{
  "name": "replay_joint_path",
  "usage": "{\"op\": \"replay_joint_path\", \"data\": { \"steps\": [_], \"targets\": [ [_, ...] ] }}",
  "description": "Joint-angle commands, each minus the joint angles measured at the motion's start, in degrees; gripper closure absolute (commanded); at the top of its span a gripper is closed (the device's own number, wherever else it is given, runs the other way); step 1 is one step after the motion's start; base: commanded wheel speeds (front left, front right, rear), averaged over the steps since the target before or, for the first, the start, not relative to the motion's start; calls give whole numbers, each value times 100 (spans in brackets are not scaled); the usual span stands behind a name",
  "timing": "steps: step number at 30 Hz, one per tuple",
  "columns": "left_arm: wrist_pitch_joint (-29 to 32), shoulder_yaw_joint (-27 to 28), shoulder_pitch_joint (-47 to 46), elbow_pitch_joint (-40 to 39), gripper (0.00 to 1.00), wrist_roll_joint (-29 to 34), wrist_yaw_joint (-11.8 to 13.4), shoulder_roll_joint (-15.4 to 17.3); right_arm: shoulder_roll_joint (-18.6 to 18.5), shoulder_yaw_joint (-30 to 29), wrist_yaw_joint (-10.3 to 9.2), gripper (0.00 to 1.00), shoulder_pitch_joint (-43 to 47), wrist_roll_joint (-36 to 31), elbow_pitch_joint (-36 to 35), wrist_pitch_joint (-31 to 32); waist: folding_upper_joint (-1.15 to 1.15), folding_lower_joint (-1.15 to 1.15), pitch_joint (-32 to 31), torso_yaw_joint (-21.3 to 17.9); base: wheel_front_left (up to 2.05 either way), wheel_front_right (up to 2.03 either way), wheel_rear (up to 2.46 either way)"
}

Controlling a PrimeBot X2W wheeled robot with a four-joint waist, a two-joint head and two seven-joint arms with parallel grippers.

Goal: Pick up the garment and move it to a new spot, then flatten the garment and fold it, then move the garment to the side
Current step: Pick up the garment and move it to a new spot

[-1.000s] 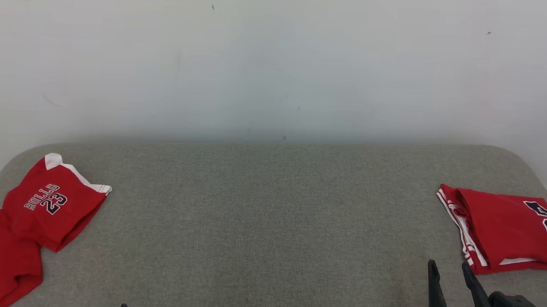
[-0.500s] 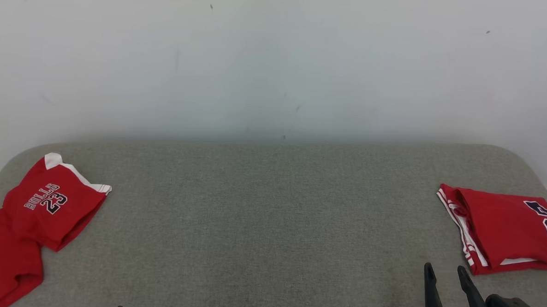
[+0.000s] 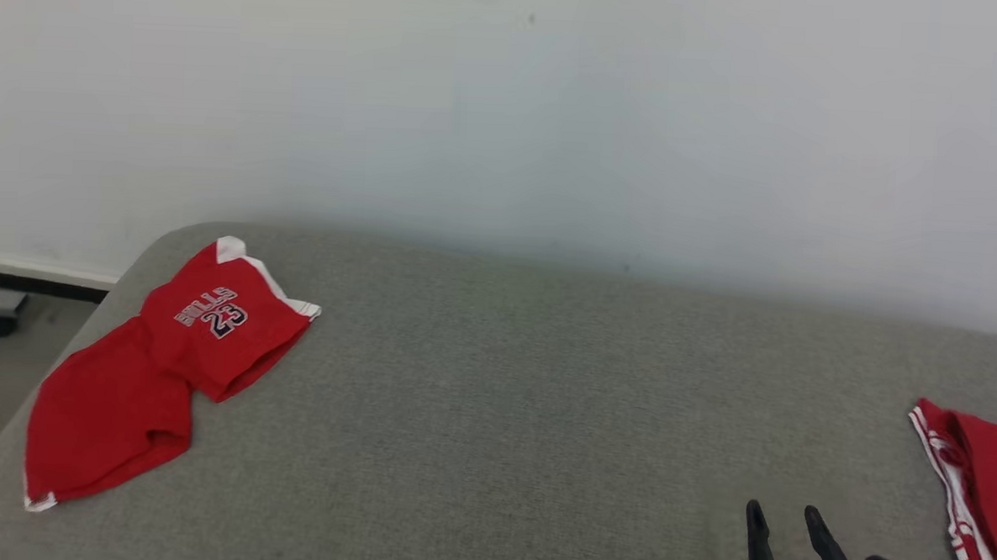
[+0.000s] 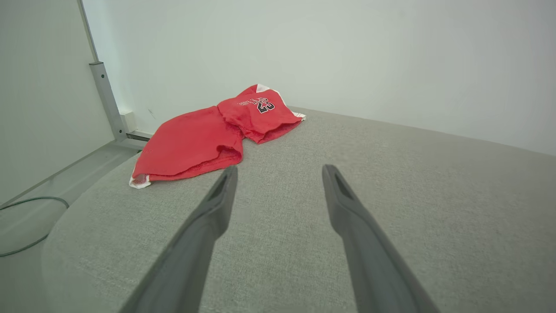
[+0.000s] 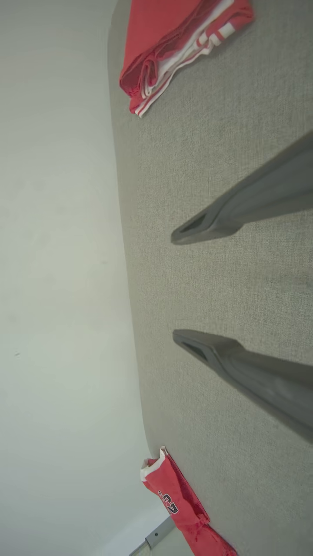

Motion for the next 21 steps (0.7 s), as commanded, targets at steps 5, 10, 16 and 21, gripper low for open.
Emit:
{"op": "replay_joint_path", "data": {
  "steps": [5, 10, 16, 21],
  "targets": [
    [-1, 39, 93, -31, 0, -65, 3, 177, 11, 223, -10, 0, -3, 212, 203, -170, 0, 0, -125, 1253, 0, 0, 0],
    [-4, 189, 155, -181, 0, -153, 108, 176, 10, 466, -10, 0, -323, 180, 310, -202, 0, 0, 92, 1548, 0, 0, 0],
    [-13, 307, 275, -374, 0, -209, 193, 95, 8, 692, -10, 0, -634, 166, 528, -231, 0, 0, 235, 1683, 0, 0, 0],
    [-16, 325, 333, -480, 0, -190, 212, 46, 8, 737, -10, 0, -733, 153, 665, -280, 0, 0, 262, 1704, 0, 0, 0]
  ]
}}
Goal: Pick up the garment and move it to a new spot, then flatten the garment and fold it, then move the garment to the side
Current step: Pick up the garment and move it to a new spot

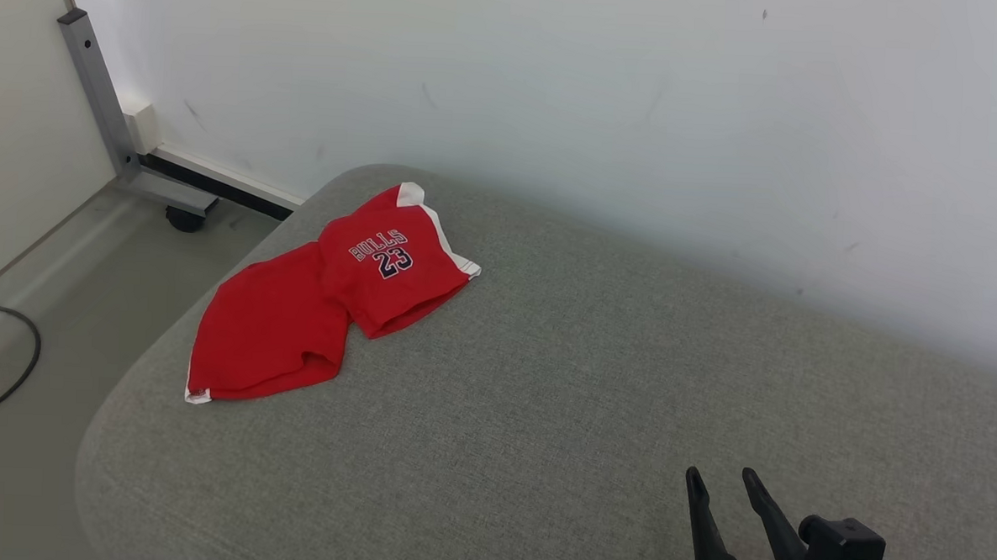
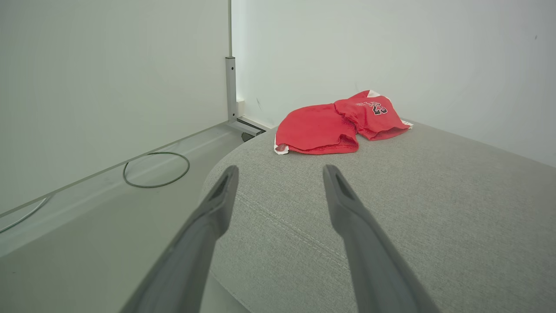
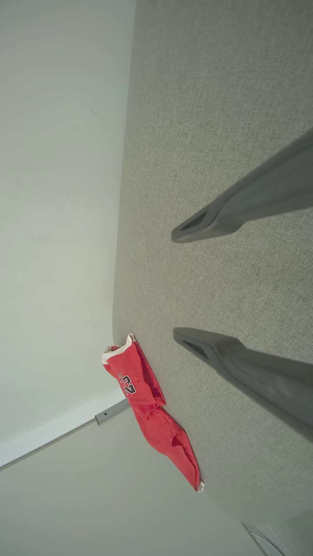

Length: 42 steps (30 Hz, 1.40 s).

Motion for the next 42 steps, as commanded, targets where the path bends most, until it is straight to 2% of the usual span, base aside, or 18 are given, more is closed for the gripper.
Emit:
{"op": "replay_joint_path", "data": {
  "steps": [1, 9, 13, 18, 23, 26, 30, 36, 42],
  "targets": [
    [-17, 0, 53, -30, 0, 24, 18, -19, 3, 6, -10, 0, -72, -25, 27, -39, -1, 0, 31, 28, 0, 0, 0],
    [-7, -131, -188, 125, 0, -37, -25, -60, 4, -12, -10, 0, -71, -92, 98, -55, -1, 0, 21, 11, 0, 0, 0],
    [341, -411, -664, 406, 0, -124, -118, 62, 2, -53, -10, 0, 1, -184, 29, 35, -1, 0, 67, 32, 0, 0, 0],
    [983, -783, -1821, 1039, 0, -355, -200, 207, 3, -244, -10, 0, 186, -483, -279, 273, -1, 0, 269, 105, 0, 0, 0],
    [1258, -1080, -3317, 2054, 0, -689, -238, 137, -192, -353, -10, 0, 360, -824, -1052, 752, -1, 0, 911, 31, 0, 0, 0],
    [1234, -913, -4141, 2710, 0, -923, -236, 149, -429, -159, -10, 0, 340, -954, -1670, 1136, -1, 0, 1373, -262, 0, 0, 0],
    [1223, -748, -5095, 3459, 0, -1065, -80, 155, -892, -30, -10, 0, 383, -1023, -2627, 1654, -1, 0, 2083, -609, 0, 0, 0],
    [1384, -640, -6185, 4426, 0, -1250, -85, 321, -1446, -197, -10, 0, 782, -991, -3983, 2251, -1, 0, 2893, -963, 0, 0, 0],
    [1547, -308, -6936, 5129, 0, -1640, 92, 327, -1625, -403, -11, 0, 1313, -992, -4949, 2518, -1, 0, 3356, -1234, 0, 0, 0]
  ]
}}
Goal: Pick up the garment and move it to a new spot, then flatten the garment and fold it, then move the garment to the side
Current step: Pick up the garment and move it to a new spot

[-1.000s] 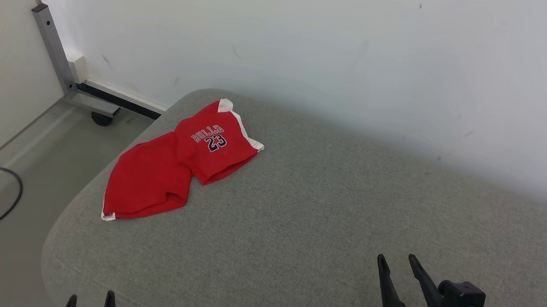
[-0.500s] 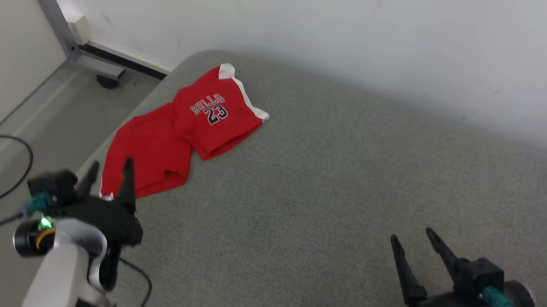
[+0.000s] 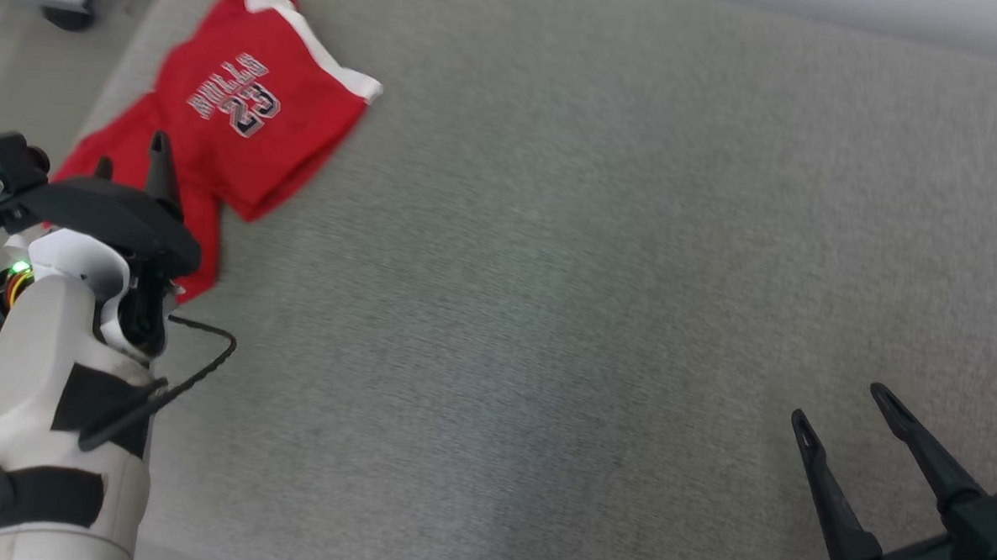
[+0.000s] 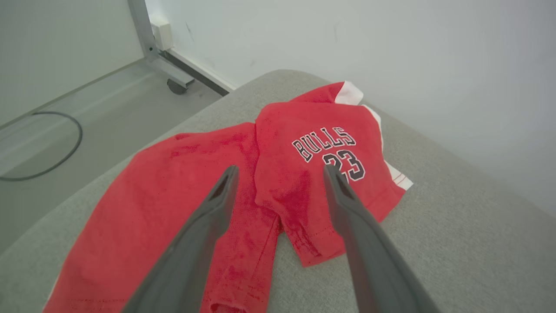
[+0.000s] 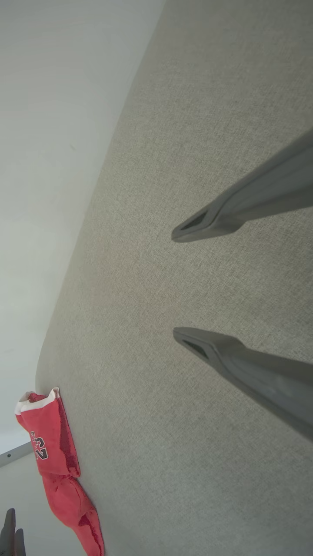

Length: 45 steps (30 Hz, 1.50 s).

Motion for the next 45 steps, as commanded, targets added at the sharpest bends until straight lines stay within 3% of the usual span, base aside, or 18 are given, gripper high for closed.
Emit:
{"op": "replay_joint_path", "data": {
  "steps": [1, 7, 15, 16, 17, 22, 26, 36, 40, 45],
  "targets": [
    [55, 81, -211, 195, 0, -134, 39, -20, -51, -33, -10, 0, 143, -17, -217, 54, -1, -2, 851, -708, 0, 0, 0],
    [169, 198, -575, 739, 0, -296, 187, -35, -90, -117, -10, 0, 473, -74, -739, 123, -1, -2, 1067, -879, 0, 0, 0],
    [-92, 237, -745, 1126, 0, -333, 256, 50, -63, -63, -10, 0, 570, -89, -859, 102, -1, -2, 1131, -981, 0, 0, 0],
    [-121, 240, -745, 1180, 54, -339, 262, 61, -56, -35, -10, 0, 562, -86, -836, 94, -1, -2, 1114, -1001, 0, 0, 0],
    [-179, 223, -737, 1220, 100, -326, 229, 84, -52, 0, -11, 0, 540, -71, -804, 84, -1, -2, 1089, -1020, 0, 0, 0],
    [-336, 191, -720, 1337, 100, -353, 39, 193, -27, 160, -10, 0, 372, 15, -598, -40, -1, -2, 949, -1073, 0, 0, 0],
    [-428, 80, -778, 1308, 100, -251, -80, 476, 51, 387, -11, 0, 143, 87, -295, -202, -1, -2, 706, -1110, 0, 0, 0],
    [-210, -219, -674, 876, 100, -194, -293, 1116, 508, 993, -10, 0, -609, 343, 1087, -859, -1, -2, -438, -1299, 0, 0, 0],
    [-61, -484, -463, 467, 100, -151, -307, 1280, 780, 1033, -10, 0, -737, 417, 1672, -1171, -1, -2, -1137, -1490, 0, 0, 0],
    [296, -976, -60, -590, 100, -404, -302, 1349, 1055, 838, -11, 0, -596, 385, 2175, -1435, -1, -2, -1964, -1775, 0, 0, 0]
  ]
}}
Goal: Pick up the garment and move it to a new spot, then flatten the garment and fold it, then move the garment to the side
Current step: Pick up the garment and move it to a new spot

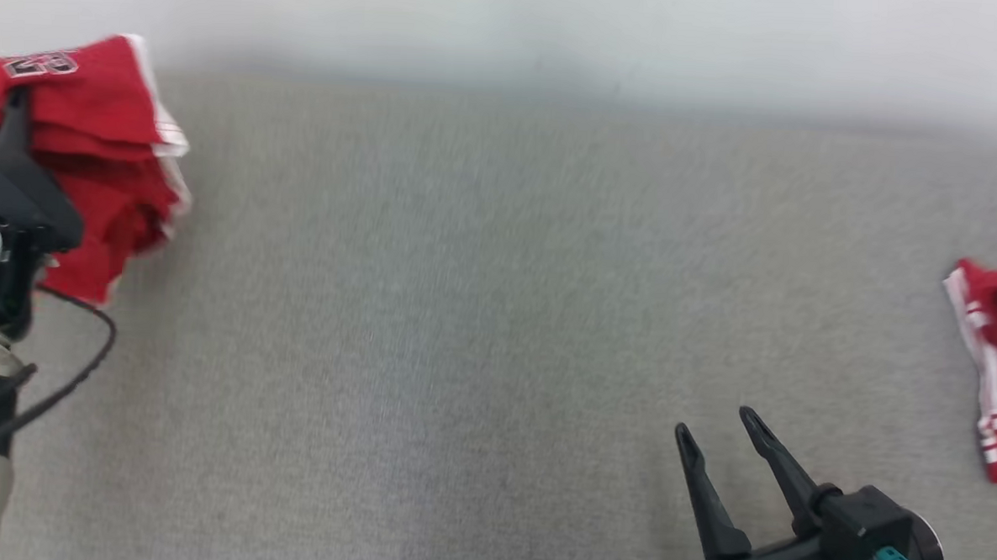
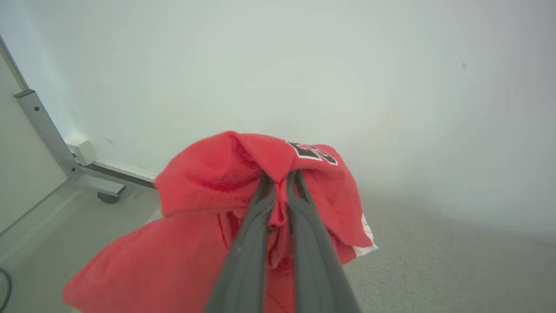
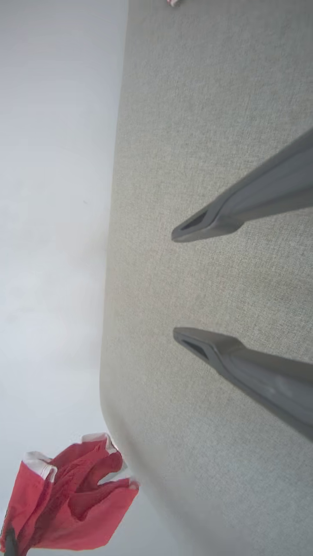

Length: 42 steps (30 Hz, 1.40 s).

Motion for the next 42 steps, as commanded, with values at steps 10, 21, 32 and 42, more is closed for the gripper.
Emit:
{"op": "replay_joint_path", "data": {
  "steps": [10, 21, 32, 42],
  "targets": [
    [721, -567, 1035, -3028, 100, -688, 45, -248, 250, -481, -11, 0, 311, -169, 129, -148, 0, 1, -1632, -1157, 0, 0, 0],
    [181, -808, 2753, -5076, 100, -916, 556, -1177, 175, -401, -11, 0, 188, -164, -30, 7, 0, 1, -1368, -2363, 0, 0, 0],
    [-571, -1553, 3565, -3542, 100, -474, 585, -1691, 176, -180, -11, 0, -24, -72, 121, -89, 0, 1, -945, -2907, 0, 0, 0],
    [-1327, -1859, 3749, -2523, 0, -63, 609, -1725, 160, -189, -11, 0, 39, -49, 278, -100, 0, 1, -1063, -2495, 0, 0, 0]
  ]
}}
